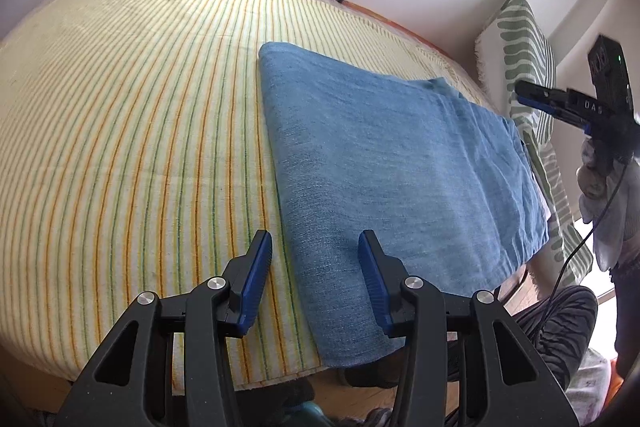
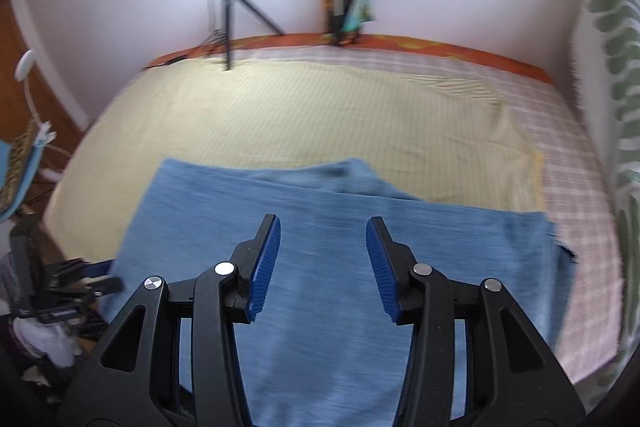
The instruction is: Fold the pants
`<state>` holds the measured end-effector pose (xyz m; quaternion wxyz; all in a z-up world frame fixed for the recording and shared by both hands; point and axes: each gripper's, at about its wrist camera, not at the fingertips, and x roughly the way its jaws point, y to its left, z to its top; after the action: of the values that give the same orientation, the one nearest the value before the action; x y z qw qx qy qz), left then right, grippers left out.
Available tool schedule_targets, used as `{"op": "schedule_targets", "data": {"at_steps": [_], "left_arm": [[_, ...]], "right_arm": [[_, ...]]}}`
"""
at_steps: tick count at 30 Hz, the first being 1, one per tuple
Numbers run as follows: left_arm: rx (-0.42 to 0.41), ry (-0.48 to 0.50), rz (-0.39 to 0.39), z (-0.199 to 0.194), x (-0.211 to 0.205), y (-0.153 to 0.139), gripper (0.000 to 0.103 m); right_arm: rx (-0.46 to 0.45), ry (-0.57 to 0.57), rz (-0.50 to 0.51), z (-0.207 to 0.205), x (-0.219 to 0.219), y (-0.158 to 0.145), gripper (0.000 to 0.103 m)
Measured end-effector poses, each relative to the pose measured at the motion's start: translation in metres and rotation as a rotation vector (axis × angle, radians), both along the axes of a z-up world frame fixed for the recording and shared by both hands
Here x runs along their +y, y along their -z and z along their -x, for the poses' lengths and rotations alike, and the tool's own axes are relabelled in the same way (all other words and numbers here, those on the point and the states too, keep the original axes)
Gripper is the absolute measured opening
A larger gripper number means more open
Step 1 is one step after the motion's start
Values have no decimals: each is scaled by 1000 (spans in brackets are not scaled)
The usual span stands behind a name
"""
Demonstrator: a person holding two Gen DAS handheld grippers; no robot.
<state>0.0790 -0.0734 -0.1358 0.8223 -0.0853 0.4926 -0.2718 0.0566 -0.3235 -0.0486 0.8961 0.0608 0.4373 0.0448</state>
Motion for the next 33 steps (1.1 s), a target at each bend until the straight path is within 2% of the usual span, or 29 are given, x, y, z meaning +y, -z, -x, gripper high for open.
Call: {"op": "schedule_targets", "data": {"at_steps": [4,7,11,15,20,24,33], "left_arm": [[-87,41,-95,10,-11,0,35],[-93,54,-88,13,-11,0,27],[-95,54,-67,15,-7,0,25],[-102,68,-60,21,-3,0,25],[-97,81,-10,23,4,-1,20],[-90,82,54,23,10,-4,18],[-119,106,103,28,2,-18,18]], "right_arm": [[38,-100,-88,-22,48,12,47],[88,-174,-136,-44,87,21,47],[169,-250,-133,-78,145,37,48],[273,-263,-134,-109,179,59,48],[381,-217,-61,-130,205,83,49],[412,-219,17,-137,226,86,49],[487,-231,212,-137,258,98,47]]}}
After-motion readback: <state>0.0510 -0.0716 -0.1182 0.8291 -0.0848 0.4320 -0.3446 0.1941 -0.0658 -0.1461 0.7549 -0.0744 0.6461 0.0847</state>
